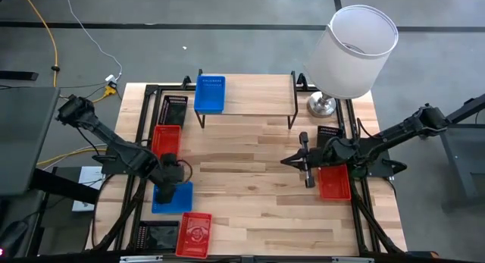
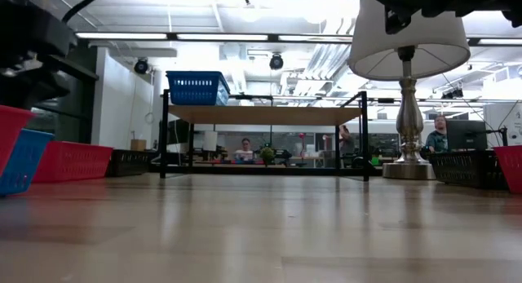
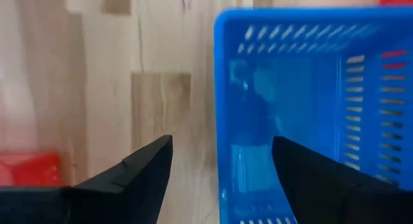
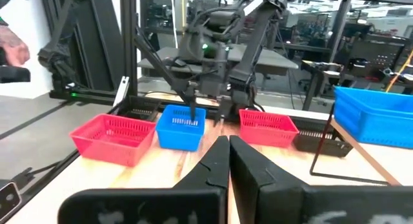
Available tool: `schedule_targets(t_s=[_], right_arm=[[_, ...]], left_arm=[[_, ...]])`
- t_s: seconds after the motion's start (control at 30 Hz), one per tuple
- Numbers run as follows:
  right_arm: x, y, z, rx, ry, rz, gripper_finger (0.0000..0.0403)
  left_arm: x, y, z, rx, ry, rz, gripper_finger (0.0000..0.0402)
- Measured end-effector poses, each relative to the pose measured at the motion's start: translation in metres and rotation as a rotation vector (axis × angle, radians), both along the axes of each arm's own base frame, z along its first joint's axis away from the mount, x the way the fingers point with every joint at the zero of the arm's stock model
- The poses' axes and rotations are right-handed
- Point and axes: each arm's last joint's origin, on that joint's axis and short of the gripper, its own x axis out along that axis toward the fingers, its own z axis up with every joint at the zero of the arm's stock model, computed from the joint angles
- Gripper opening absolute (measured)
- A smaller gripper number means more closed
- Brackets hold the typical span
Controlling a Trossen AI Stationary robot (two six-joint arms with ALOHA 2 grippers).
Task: Stack baskets on shelf by color
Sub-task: Stack the blue bin on top of the blue bin on the shelf
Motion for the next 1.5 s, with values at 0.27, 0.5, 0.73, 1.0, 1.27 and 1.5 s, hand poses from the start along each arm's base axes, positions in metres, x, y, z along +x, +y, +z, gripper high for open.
schedule_targets(t_s=[0.27,0.5,0.73,1.0,1.27,1.5], right_arm=[[0.000,0.000,0.000,0.001,0.004,-0.010,0.0000],[0.000,0.000,0.000,0.001,0.005,-0.010,0.0000],[0.000,0.000,-0.001,-0.003,0.014,-0.010,0.0000],[0.000,0.000,-0.004,-0.010,0.038,-0.010,0.0000],[0.000,0.000,-0.003,-0.007,0.026,-0.012,0.0000],[0.000,0.000,-0.002,-0.001,0.025,-0.013,0.0000]], left_arm=[[0.004,-0.007,-0.018,0.043,0.112,-0.025,0.0247],[0.006,-0.007,-0.023,0.091,0.134,-0.096,0.0116],[0.016,-0.001,0.007,0.225,0.030,-0.115,0.0012],[0.023,0.021,0.111,0.537,-0.361,0.117,0.0002],[0.015,0.062,0.181,0.711,-0.874,0.776,0.0001],[0.011,0.121,0.193,0.575,-0.905,1.018,0.0001]])
